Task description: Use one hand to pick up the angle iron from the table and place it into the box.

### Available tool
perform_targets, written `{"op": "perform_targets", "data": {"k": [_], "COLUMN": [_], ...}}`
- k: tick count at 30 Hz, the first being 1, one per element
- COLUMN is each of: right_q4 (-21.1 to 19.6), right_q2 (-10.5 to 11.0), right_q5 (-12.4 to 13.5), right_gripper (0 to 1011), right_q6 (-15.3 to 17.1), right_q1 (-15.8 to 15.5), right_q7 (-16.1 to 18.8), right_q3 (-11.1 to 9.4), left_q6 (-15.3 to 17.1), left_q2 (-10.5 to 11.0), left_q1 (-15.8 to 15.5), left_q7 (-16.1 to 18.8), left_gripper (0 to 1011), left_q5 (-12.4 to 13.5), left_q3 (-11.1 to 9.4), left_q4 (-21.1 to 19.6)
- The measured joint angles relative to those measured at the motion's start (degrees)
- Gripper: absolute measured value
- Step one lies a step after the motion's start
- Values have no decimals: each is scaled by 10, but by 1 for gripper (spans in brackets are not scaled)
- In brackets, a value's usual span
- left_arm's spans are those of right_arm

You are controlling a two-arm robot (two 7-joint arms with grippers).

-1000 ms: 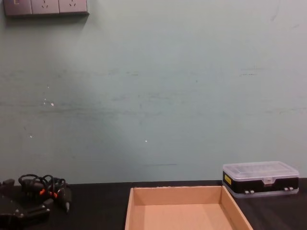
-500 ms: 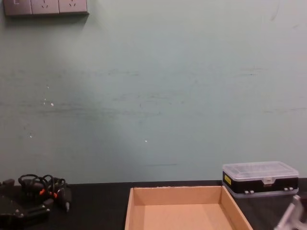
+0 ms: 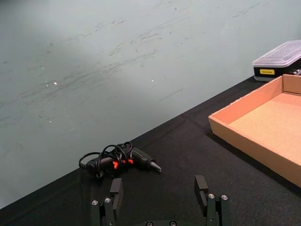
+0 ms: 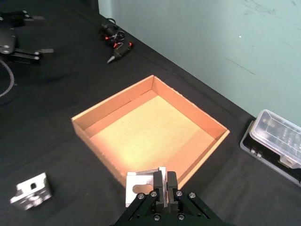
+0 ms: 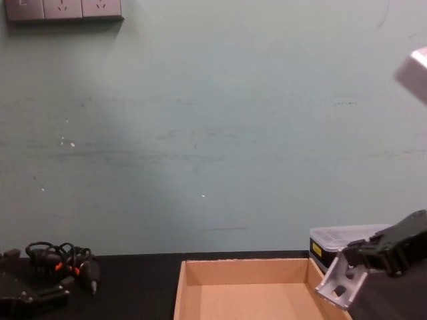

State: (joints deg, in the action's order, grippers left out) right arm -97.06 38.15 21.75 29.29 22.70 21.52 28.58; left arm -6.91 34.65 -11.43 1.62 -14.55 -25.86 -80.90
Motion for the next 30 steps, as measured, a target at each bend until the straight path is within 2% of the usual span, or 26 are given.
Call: {"op": "perform_targets", "data": {"k": [3,14,23,30], "right_q4": [46,146,214,246], "right_q2": [-26,-83,-117,-132], "right_q5": [-21,-58,-85,-102], "right_gripper": [58,57,58,58], "right_q6": [-4,-16,-22,-26], "right_q1": [32,89,123,138], "right_q7": [7,24,43,55], "right_q3": [17,44,64,75], "left_q6": [0,0,0,0], "left_q2": [0,0,0,0], "left_q1": [0,0,0,0], "left_q7": [0,0,0,0], "left_gripper": [1000,1000,1000,1000], "left_q5": [0,0,0,0], "left_q3": [0,0,0,0], "left_q4": [0,0,0,0]}}
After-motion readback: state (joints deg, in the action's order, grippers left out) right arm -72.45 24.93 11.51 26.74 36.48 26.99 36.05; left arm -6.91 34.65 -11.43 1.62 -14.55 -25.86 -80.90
